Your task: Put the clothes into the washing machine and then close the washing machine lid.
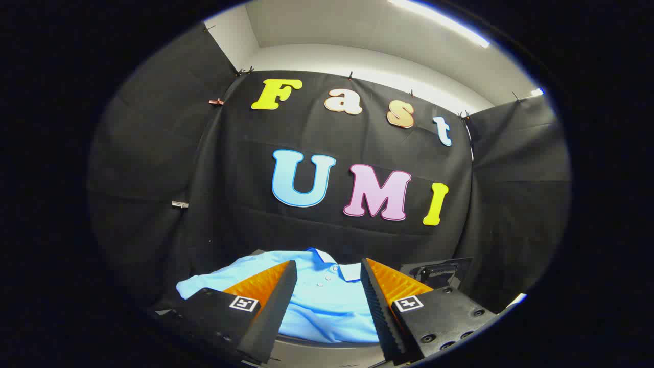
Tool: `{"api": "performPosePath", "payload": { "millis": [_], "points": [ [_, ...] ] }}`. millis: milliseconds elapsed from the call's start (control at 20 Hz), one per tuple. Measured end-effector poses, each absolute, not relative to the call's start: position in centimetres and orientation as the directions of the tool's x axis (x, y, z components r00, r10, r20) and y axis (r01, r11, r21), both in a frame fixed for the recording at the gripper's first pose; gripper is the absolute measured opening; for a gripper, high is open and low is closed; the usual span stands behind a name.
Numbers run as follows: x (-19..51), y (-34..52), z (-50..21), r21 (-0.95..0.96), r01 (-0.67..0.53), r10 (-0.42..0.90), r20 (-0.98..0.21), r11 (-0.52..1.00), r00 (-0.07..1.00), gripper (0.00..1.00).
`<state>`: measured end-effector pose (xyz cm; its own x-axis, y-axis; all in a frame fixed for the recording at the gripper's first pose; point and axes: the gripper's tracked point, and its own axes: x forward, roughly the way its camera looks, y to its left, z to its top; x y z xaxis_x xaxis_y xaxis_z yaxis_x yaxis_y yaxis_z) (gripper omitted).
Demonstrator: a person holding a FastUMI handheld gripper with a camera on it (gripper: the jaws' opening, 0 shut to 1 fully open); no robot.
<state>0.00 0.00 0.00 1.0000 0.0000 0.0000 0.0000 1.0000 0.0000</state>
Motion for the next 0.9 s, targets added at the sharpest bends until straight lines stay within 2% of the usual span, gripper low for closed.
{"api": "performPosePath", "payload": {
  "millis": [200,350,400,900],
  "points": [
    [-0.3,-0.2,-0.3,0.011,-0.001,0.001,-0.01,1.0,1.0,0.81],
    [-0.7,-0.1,0.6,0.01,-0.008,0.008,0.016,1.0,1.0,0.96],
    [-0.8,0.0,0.8,0.008,-0.016,0.016,0.023,1.0,1.0,0.97],
    [-0.9,2.7,-0.1,-0.03,-0.088,0.088,0.002,0.996,0.996,0.98]
  ]
}}
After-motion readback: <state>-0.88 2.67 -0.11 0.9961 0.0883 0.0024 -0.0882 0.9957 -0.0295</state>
